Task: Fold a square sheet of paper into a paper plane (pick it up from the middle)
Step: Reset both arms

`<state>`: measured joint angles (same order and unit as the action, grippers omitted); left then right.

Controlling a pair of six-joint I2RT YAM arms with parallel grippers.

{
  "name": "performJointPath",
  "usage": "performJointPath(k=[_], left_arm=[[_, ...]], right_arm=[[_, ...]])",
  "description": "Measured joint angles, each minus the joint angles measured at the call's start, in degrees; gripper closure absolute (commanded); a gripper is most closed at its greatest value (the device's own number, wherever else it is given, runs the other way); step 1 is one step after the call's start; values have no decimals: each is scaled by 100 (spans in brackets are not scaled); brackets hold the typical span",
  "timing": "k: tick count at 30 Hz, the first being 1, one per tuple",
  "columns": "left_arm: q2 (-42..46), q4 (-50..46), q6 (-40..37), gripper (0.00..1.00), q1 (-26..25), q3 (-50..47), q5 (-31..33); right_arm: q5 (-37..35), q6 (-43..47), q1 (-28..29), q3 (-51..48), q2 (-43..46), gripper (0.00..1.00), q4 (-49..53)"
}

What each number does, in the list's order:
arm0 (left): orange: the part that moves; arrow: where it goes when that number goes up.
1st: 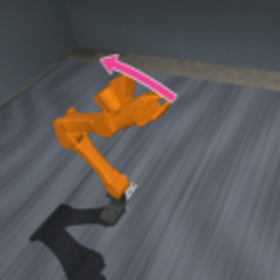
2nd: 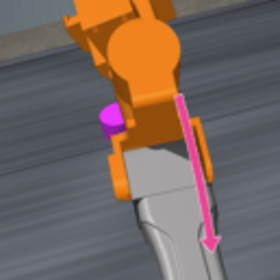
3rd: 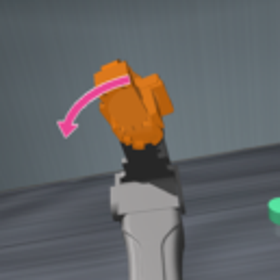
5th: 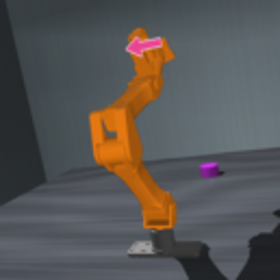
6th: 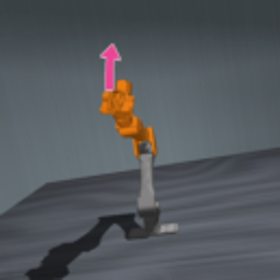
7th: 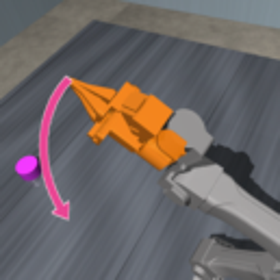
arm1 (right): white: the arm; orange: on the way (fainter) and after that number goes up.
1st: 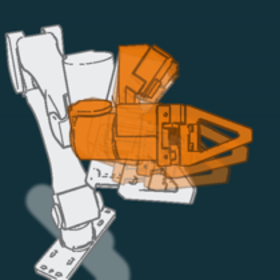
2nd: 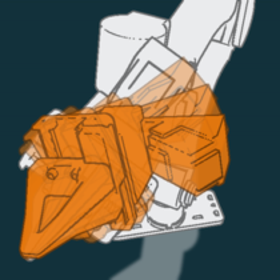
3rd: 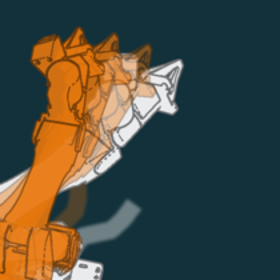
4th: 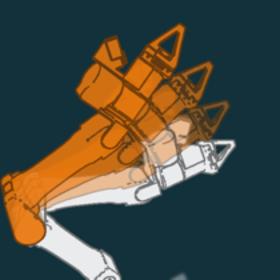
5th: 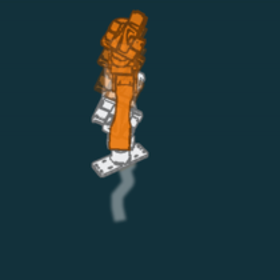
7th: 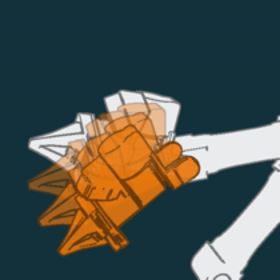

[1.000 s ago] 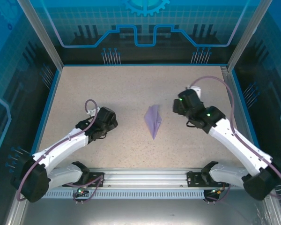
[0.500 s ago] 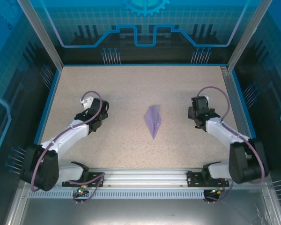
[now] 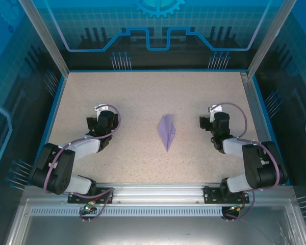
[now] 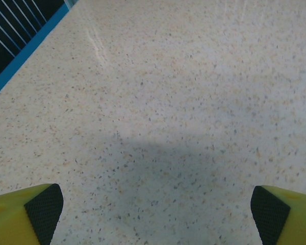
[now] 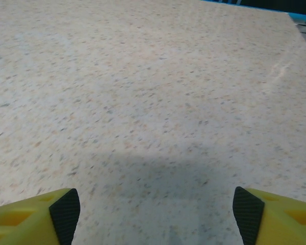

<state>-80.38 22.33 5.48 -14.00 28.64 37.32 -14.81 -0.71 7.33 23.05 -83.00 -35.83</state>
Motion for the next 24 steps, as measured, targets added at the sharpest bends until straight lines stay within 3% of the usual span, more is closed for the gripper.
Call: performJointPath(k=[3,8,12,17,24], left_arm=[[87,503,-120,1,284,-326,-413],[232,1491,-142,1,922,-833,-1047],[-407,2323,-234,1,1021,-898,-1519],[-688,2302,-249,1,1202,-774,-2039],[-688,2323,-251,1,1228,-713,-2203]], right_arm=[[321,103,-44,-87,-269,1,-262],[603,140,-151,-46,-291,1,-503],[691,140,-155,7,-291,1,-592],[756,138,-192,11,-291,1,-610],[785,120,-219,11,-291,1,-621]])
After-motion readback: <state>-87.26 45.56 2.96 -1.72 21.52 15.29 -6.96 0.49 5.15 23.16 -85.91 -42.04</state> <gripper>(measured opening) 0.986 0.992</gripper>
